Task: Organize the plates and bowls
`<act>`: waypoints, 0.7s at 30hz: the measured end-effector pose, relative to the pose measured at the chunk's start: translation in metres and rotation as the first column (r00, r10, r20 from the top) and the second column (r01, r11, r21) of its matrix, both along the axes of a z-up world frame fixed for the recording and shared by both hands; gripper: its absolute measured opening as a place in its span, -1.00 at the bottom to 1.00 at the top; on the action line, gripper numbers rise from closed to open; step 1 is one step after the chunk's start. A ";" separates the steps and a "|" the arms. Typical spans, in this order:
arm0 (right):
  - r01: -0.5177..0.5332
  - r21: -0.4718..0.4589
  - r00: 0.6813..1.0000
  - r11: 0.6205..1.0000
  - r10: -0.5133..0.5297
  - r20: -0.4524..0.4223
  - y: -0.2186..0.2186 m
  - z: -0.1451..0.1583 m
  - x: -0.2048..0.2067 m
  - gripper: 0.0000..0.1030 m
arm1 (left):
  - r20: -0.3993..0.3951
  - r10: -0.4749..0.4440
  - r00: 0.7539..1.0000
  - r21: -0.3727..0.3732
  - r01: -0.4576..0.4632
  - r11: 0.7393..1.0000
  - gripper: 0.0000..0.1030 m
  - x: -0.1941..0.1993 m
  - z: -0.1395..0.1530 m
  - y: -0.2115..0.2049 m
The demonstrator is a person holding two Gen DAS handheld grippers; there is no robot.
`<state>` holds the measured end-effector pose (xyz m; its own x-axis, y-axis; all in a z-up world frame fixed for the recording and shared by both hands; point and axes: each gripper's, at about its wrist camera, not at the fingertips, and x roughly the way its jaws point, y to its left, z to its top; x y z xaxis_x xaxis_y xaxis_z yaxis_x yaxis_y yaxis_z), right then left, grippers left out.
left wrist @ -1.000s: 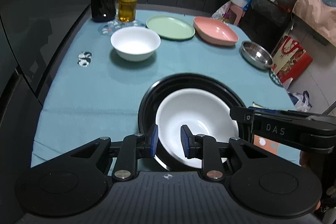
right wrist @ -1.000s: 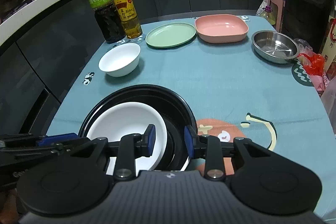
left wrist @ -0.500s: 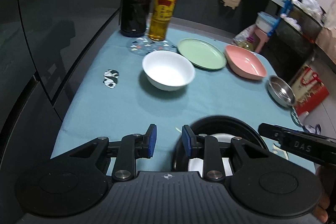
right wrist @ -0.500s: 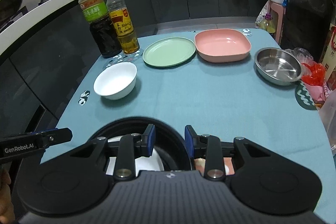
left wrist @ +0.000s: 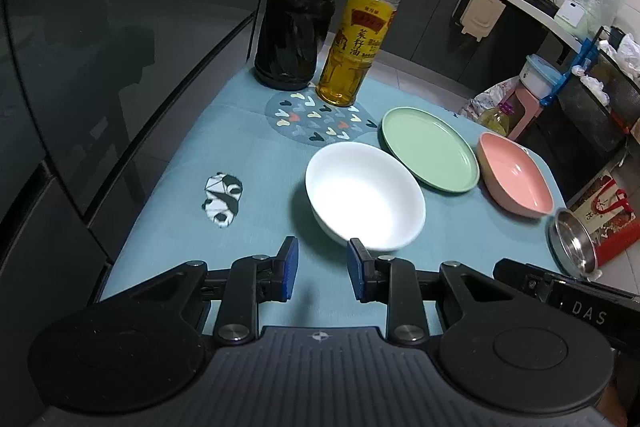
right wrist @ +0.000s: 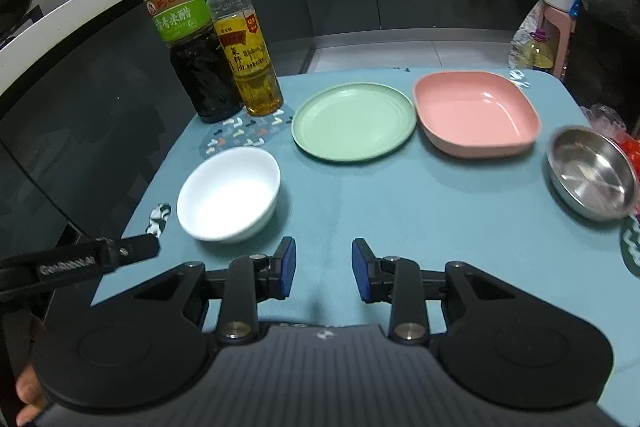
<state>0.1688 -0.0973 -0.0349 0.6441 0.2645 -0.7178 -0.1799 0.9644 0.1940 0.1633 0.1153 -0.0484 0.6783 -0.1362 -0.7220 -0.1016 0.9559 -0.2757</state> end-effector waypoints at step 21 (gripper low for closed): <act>-0.085 -0.024 0.990 0.996 0.082 -0.112 0.041 -0.023 0.071 -0.45 | -0.081 -0.003 0.997 -0.072 -0.003 0.997 -0.52 0.059 -0.034 0.008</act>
